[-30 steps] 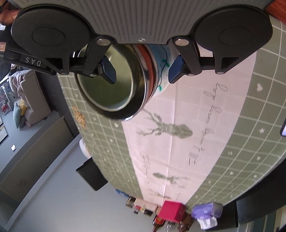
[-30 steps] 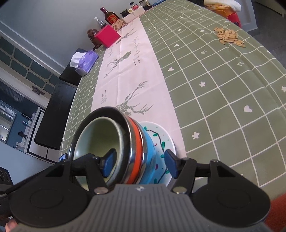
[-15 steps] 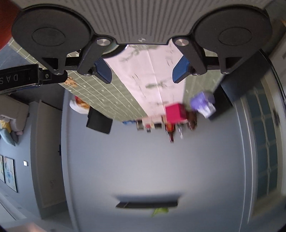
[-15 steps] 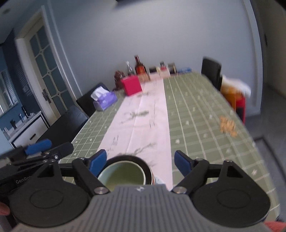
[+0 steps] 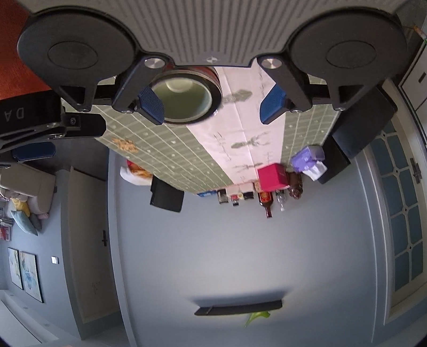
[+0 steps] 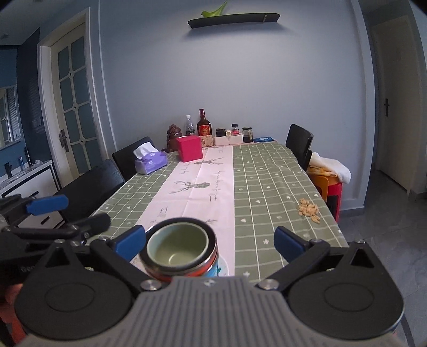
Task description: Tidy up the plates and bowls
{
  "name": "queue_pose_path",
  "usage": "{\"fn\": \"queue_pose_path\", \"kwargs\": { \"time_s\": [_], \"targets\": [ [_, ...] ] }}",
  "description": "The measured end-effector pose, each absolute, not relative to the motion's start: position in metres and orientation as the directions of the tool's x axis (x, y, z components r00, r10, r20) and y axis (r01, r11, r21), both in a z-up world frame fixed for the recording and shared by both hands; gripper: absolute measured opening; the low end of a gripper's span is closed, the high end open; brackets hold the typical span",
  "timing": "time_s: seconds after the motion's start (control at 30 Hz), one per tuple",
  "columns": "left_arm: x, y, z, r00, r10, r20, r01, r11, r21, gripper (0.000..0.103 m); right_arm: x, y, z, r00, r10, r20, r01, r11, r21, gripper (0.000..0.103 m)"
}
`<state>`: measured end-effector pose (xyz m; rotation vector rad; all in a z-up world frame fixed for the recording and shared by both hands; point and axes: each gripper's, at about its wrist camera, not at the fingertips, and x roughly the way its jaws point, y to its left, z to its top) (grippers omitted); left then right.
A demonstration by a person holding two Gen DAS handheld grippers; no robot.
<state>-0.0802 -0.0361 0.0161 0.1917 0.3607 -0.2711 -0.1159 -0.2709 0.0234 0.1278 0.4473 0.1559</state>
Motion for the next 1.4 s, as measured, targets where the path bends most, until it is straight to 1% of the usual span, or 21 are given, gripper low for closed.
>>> {"fn": "queue_pose_path", "kwargs": {
  "time_s": [0.2,0.33,0.47,0.7,0.93,1.4],
  "targets": [
    [-0.090,-0.034,-0.007,0.883,-0.205,-0.422,0.287,0.947,0.141,0.095,-0.135,-0.266,0.003,0.877,0.183,-0.443,-0.122,0.979,0.164,0.100],
    [-0.097,-0.029,-0.015,0.870,-0.193,-0.453,0.271,0.956,0.114,0.095,-0.139,-0.261,-0.009,0.868,0.171,-0.466,-0.116,0.983,0.144,0.100],
    [-0.101,-0.025,-0.020,0.864,-0.165,-0.475,0.251,0.960,0.123,0.095,-0.144,-0.257,-0.017,0.862,0.161,-0.481,-0.108,0.985,0.136,0.100],
    [-0.103,-0.027,-0.024,0.866,-0.148,-0.477,0.241,0.961,0.139,0.095,-0.145,-0.252,-0.020,0.859,0.158,-0.487,-0.112,0.986,0.121,0.100],
    [-0.099,-0.029,-0.029,0.850,-0.136,-0.509,0.236,0.962,0.138,0.095,-0.144,-0.254,-0.022,0.853,0.146,-0.501,-0.099,0.988,0.119,0.100],
    [-0.096,-0.027,-0.030,0.844,-0.135,-0.520,0.233,0.964,0.127,0.095,-0.145,-0.252,-0.022,0.852,0.144,-0.504,-0.101,0.989,0.112,0.100]
  ]
}}
